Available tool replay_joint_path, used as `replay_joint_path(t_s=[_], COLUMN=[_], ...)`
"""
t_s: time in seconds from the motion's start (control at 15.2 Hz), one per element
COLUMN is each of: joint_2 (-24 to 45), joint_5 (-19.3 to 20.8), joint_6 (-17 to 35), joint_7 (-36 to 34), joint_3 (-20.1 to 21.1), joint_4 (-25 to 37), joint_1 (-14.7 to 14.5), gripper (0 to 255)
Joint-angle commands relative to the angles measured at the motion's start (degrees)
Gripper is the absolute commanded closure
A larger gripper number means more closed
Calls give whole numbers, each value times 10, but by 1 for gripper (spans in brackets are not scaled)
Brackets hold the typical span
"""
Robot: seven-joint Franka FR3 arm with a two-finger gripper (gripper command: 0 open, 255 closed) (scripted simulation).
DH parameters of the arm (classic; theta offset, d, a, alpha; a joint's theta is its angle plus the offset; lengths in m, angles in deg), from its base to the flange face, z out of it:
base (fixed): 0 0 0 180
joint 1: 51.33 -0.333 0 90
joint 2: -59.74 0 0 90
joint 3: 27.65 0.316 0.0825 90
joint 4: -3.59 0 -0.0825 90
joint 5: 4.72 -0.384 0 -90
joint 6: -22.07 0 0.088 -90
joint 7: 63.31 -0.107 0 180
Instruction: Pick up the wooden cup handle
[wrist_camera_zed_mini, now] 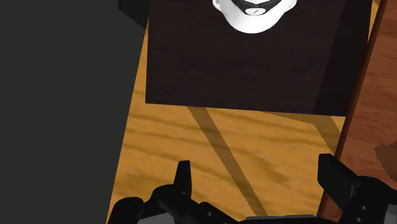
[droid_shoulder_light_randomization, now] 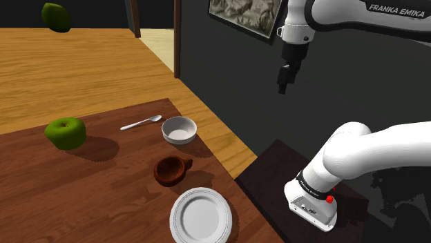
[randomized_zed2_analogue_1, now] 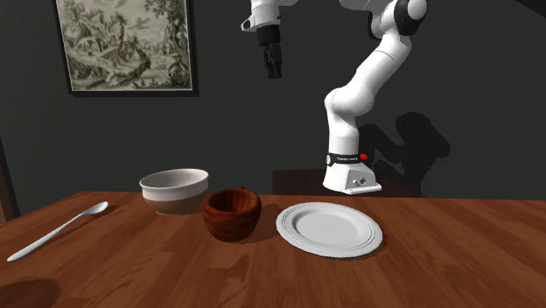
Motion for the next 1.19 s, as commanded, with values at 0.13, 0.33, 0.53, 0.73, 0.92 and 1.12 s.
replay_joint_path(t_s=[0.13,0.33,0.53,0.73,0.92,1.12], joint_2=[19,51,88,130,175,224], joint_5=[-16,-38,-60,-79,-96,-111], joint_6=[29,74,119,163,206,248], joint_7=[-8,-19,-28,-36,-43,-50], joint_3=[10,26,42,58,76,93], joint_4=[-12,-25,-32,-34,-29,-20], joint_1=[-9,-24,-38,-52,-65,-78], gripper=[0,0,0,0,0,0])
